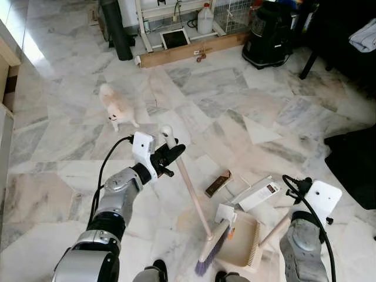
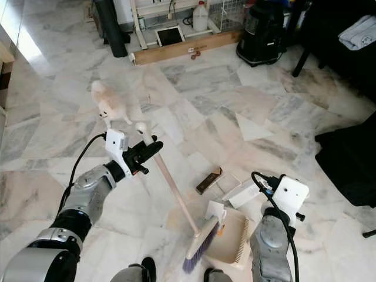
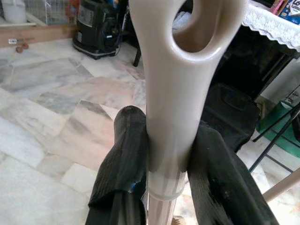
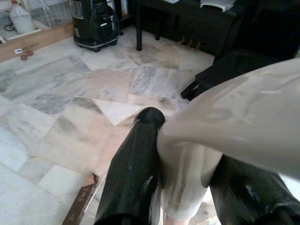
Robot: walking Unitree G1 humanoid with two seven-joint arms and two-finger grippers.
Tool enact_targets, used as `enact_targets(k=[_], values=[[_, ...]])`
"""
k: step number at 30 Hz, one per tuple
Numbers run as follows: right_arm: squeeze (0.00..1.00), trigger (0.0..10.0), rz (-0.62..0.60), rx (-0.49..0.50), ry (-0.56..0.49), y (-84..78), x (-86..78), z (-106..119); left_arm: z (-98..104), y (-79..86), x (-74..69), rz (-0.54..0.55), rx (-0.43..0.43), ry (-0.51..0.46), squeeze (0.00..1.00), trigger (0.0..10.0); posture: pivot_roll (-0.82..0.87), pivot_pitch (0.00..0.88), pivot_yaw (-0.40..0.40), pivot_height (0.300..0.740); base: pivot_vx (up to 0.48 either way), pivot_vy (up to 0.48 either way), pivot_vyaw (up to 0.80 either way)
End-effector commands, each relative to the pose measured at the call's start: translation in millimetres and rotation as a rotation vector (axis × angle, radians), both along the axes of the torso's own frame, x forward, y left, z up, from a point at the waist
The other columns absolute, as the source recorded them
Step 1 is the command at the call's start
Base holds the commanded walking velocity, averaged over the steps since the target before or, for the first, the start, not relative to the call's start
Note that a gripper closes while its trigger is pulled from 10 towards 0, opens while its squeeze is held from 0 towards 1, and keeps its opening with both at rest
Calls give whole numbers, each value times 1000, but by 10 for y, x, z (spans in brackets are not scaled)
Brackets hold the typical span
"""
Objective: Sweep floor
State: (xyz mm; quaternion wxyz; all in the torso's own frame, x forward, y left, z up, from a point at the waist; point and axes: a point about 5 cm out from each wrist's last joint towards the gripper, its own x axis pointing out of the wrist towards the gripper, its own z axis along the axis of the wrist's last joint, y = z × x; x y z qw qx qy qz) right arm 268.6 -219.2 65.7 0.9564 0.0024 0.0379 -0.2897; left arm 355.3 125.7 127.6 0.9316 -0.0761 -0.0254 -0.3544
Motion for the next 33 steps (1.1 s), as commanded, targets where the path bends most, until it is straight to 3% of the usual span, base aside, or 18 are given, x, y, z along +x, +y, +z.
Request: enact_targets(k=[1, 12, 18, 20, 24, 27, 33], values=[[0, 10000, 6, 20, -15, 30, 34, -4, 52, 52, -9, -25, 9, -20, 0, 10000, -25, 164, 58, 740, 0, 0, 0], [0, 10000, 16, 47, -28, 115, 138, -11, 262, 301, -78, -37, 57, -89, 0, 10000, 15, 132, 70, 740, 0, 0, 0], [0, 10000, 19, 57, -32, 160, 173, -35, 480, 398, -170, -62, 87, -141, 0, 10000, 23, 115, 83, 740, 0, 0, 0], [0, 10000, 16, 58, -33, 150, 161, -45, 596, 466, -123, 16, 93, -190, 0, 10000, 25, 112, 85, 740, 0, 0, 0], [0, 10000, 11, 57, -31, 142, 147, -61, 632, 488, -76, 88, 96, -220, 0, 10000, 19, 111, 89, 740, 0, 0, 0], [0, 10000, -2, 42, -22, 126, 106, -85, 608, 462, 0, 229, 81, -234, 0, 10000, 1, 111, 91, 740, 0, 0, 0], [0, 10000, -40, 6, 11, 40, -24, -127, 463, 306, 27, 255, 42, -195, 0, 10000, -32, 136, 88, 740, 0, 0, 0]])
